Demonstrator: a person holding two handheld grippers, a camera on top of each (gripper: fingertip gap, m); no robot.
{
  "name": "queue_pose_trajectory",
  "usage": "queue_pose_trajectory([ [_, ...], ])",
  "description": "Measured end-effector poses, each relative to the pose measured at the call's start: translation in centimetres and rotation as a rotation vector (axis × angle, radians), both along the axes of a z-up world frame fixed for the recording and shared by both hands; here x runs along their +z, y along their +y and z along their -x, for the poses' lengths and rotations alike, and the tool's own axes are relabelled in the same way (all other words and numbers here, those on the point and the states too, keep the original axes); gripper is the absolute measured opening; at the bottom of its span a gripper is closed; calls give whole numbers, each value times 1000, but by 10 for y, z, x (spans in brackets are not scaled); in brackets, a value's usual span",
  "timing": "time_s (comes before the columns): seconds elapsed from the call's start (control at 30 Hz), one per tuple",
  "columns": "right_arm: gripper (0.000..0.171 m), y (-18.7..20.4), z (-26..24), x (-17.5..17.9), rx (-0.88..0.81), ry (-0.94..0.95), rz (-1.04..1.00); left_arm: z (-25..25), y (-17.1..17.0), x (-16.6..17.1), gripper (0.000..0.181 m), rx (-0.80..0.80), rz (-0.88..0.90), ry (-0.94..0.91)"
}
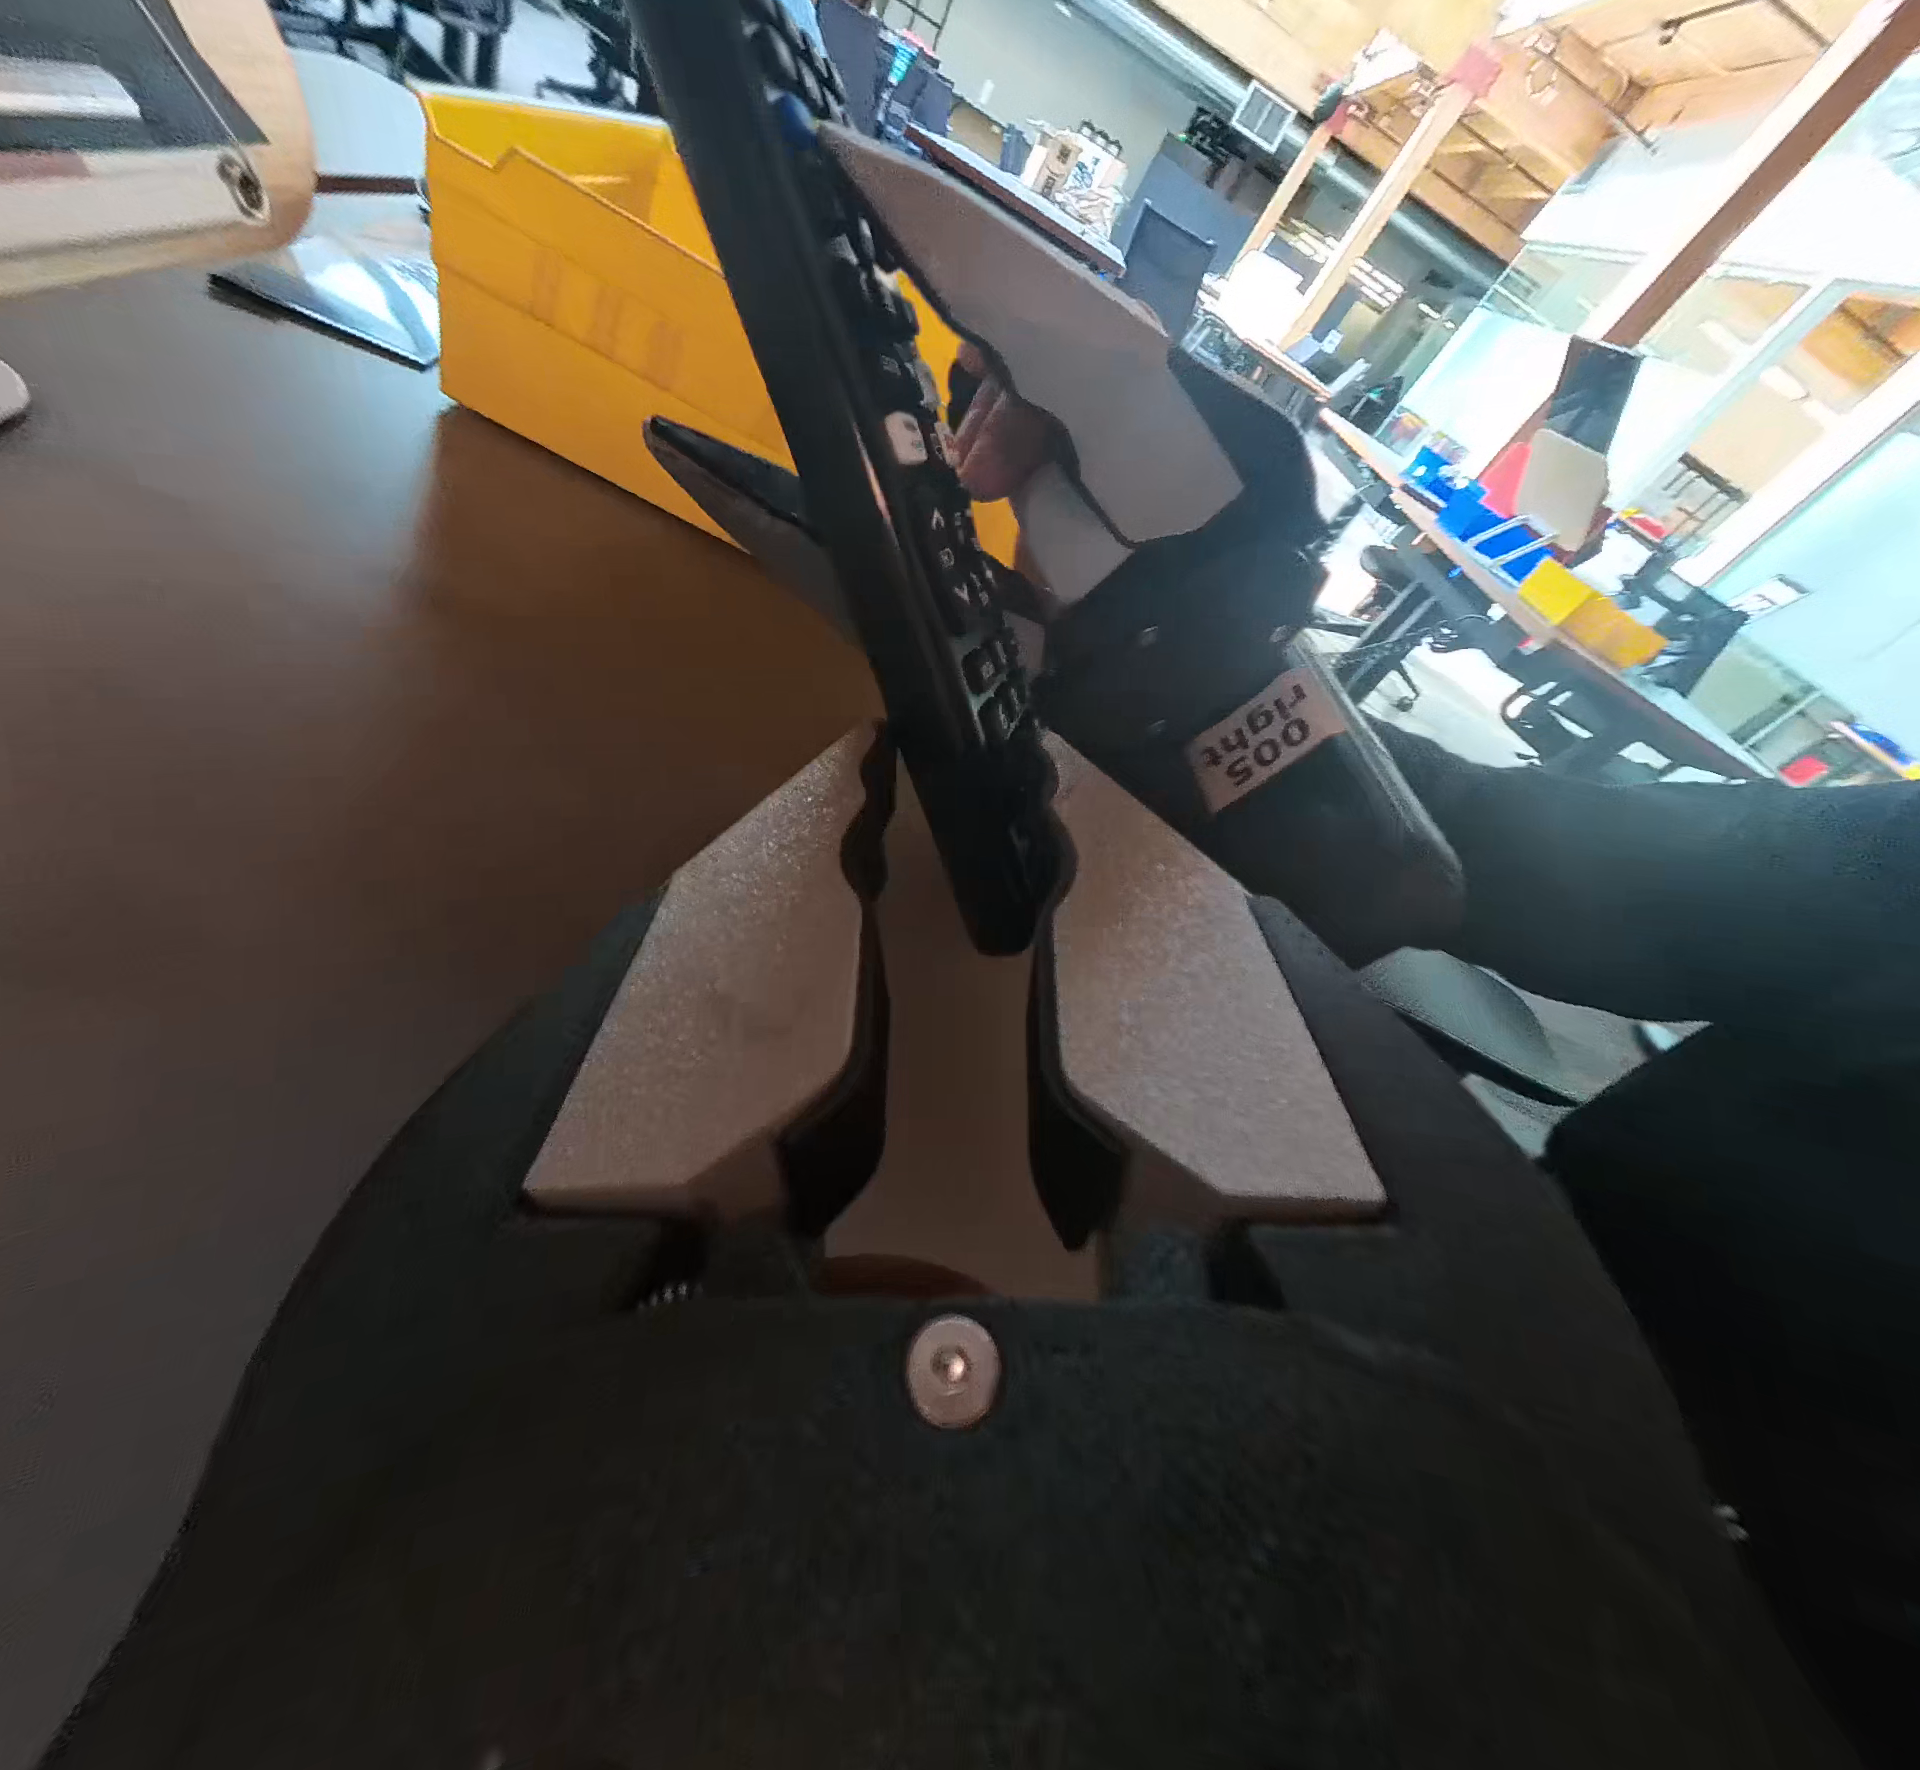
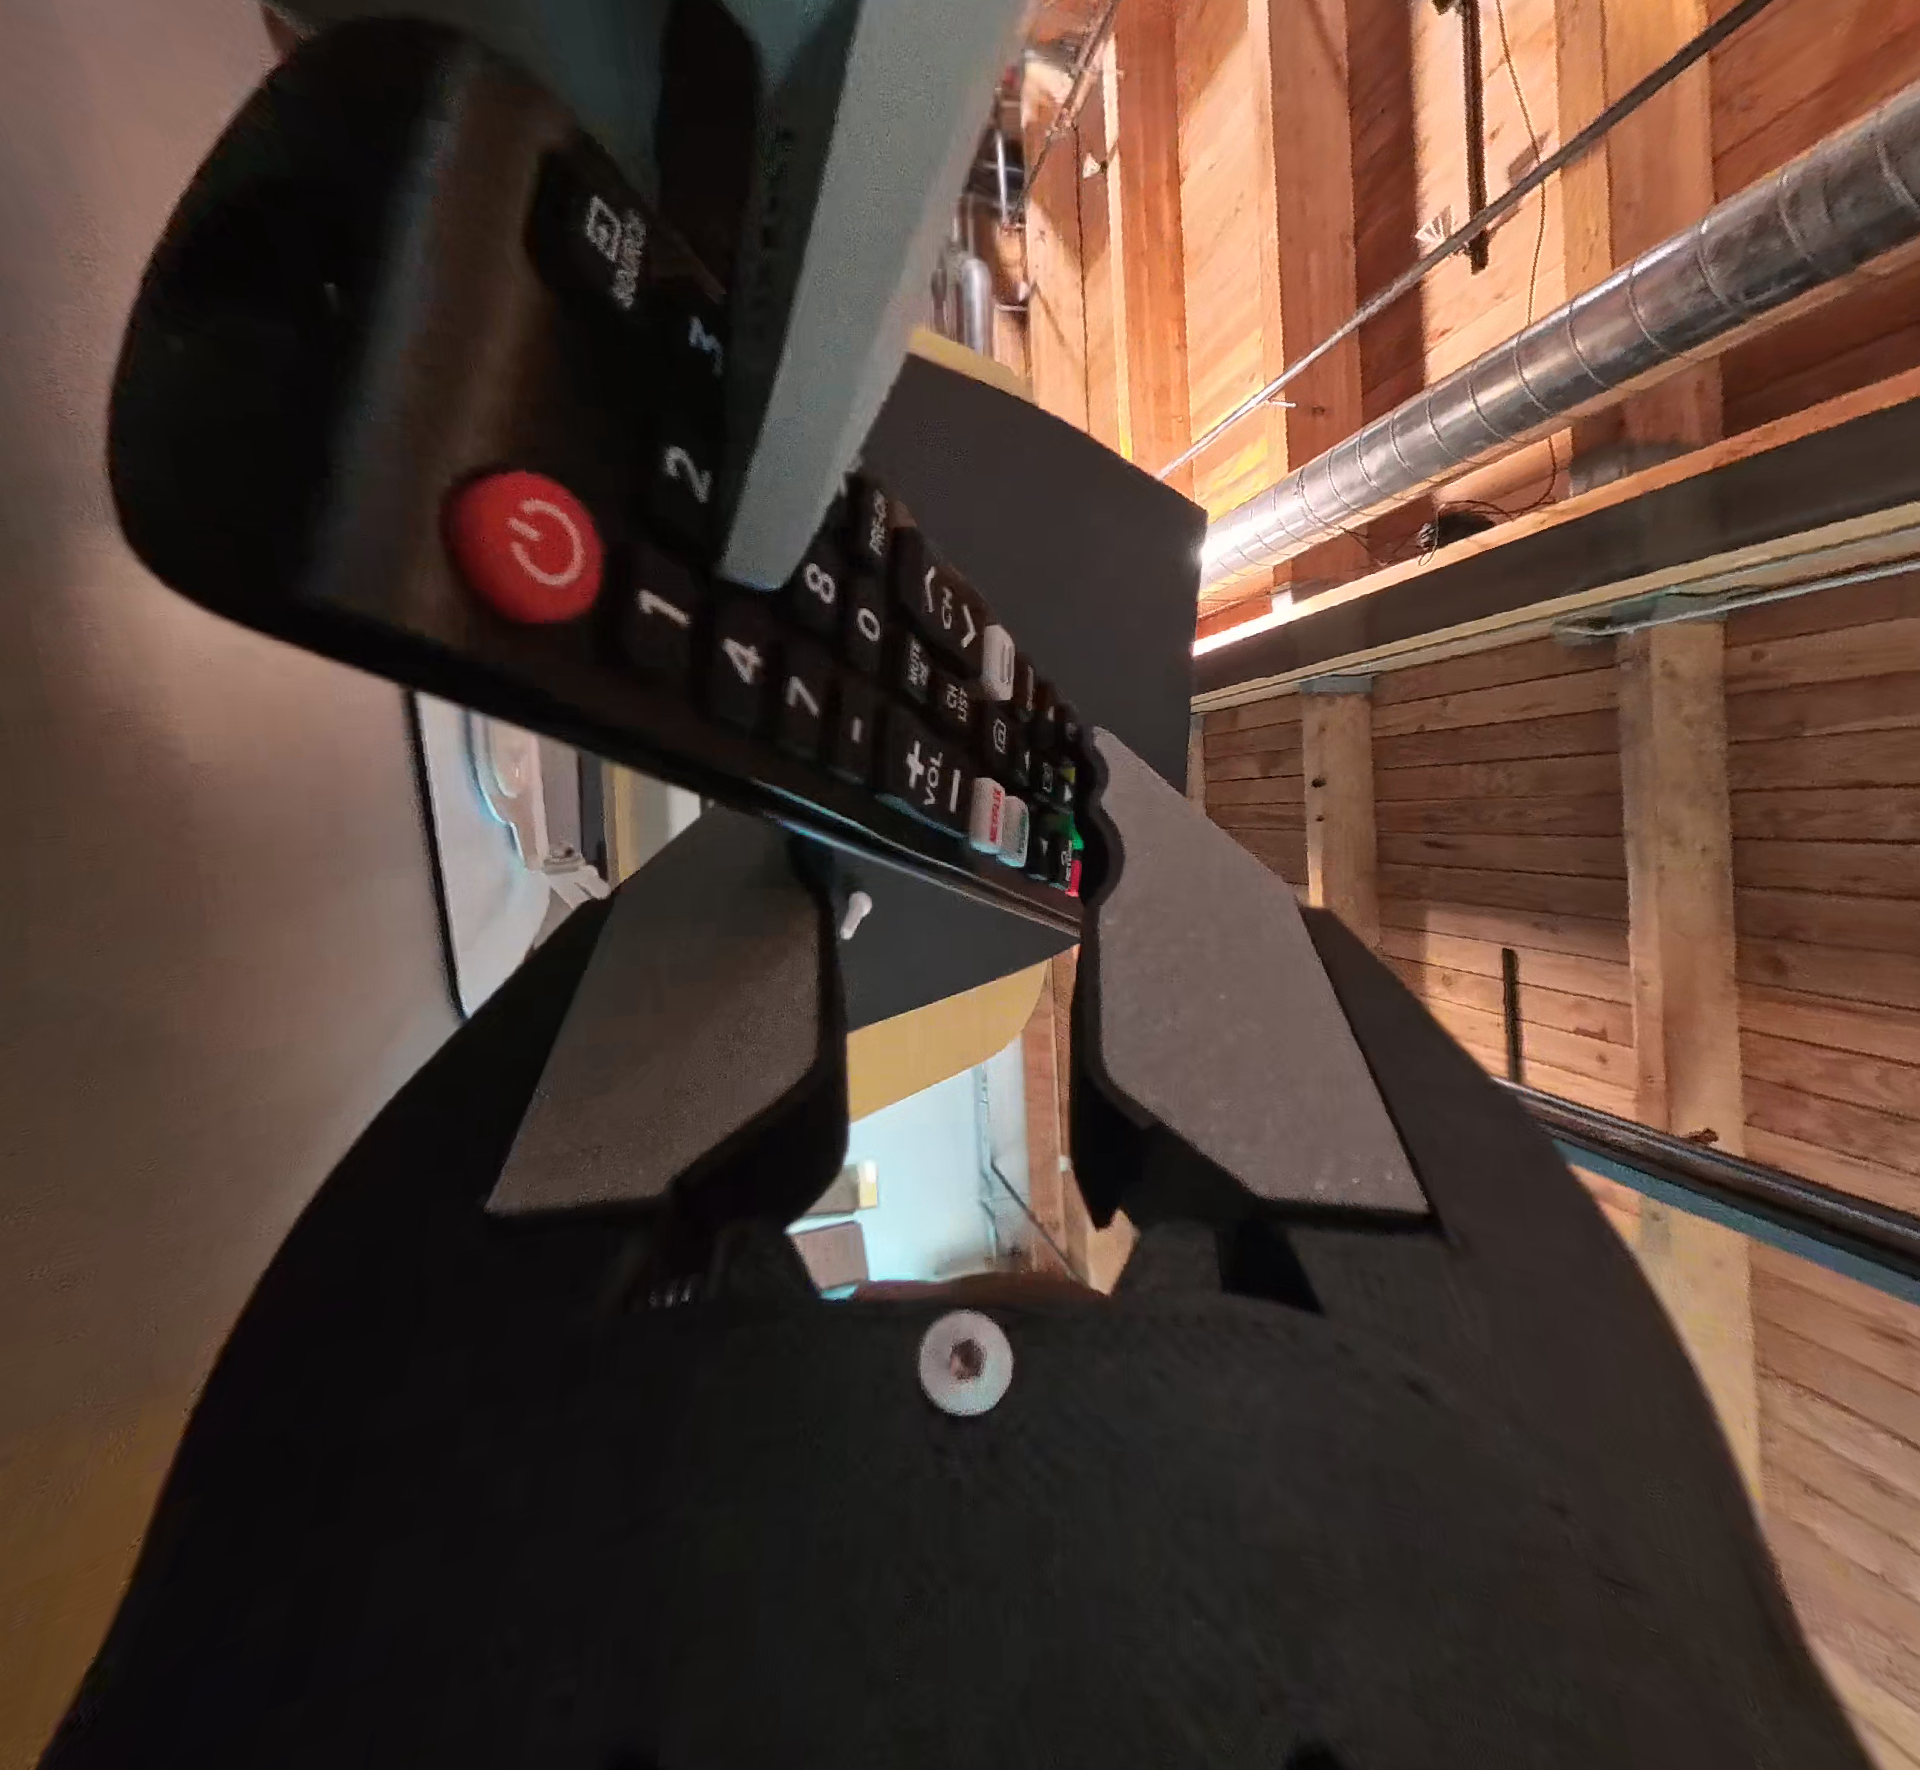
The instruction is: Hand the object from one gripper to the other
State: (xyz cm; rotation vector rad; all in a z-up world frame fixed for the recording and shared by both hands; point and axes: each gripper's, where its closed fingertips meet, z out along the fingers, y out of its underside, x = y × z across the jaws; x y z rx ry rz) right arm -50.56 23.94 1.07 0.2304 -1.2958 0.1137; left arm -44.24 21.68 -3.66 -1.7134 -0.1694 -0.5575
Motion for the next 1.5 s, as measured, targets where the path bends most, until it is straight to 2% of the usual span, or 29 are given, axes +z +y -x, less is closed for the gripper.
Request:
queue_pose_trajectory([
  [0.1, 65, -1, -2, -2, 69, -61, 90, 5, -2, 7, 21, 28, -33, 15],
  [0.23, 57, 6, -7, 8, 94, -56, 181, 14, -5, 19, 20, 49, -117, -110],
  [0.37, 49, 11, -8, 13, 191, -175, 475, 31, -13, 30, 20, 124, -177, -106],
  [0.5, 33, 6, -10, 13, 414, -509, 924, 41, -15, 34, 21, 219, -178, 64],
  [0.57, 27, -4, -20, 11, 577, -754, 1122, 39, -15, 35, 20, 239, -174, 174],
  [0.6, 17, -10, -29, 10, 675, -888, 1189, 36, -15, 36, 20, 236, -172, 216],
  [0.67, 24, -13, -40, 18, 840, -1026, 1322, 29, -15, 40, 20, 230, -194, 310],
  [0.73, 42, -10, -41, 25, 904, -1058, 1401, 22, -15, 43, 20, 214, -211, 385],
  [0.83, 50, -20, -51, 30, 960, -1052, 1349, 12, -11, 42, 20, 160, -220, 366],
  [0.9, 44, -25, -53, 31, 952, -1022, 1334, 7, -7, 36, 20, 135, -198, 380],
  [0.93, 29, -26, -51, 31, 945, -996, 1329, 3, -6, 34, 20, 120, -195, 398],
  [0.97, 21, -28, -53, 30, 954, -995, 1307, 1, -4, 30, 20, 117, -182, 429],
  [1.1, 20, -47, -59, 8, 884, -1069, 1135, -2, 3, 9, 19, 99, -79, 539],
  [1.2, 19, -49, -55, 3, 773, -954, 997, 3, 5, 3, 19, 122, -46, 555],
  [1.33, 19, -33, -51, 21, 709, -762, 960, 10, 1, 19, 18, 178, -122, 506],
  [1.5, 19, 5, -30, 22, 337, -391, 647, 32, -13, 38, 35, 300, -187, 469],
])
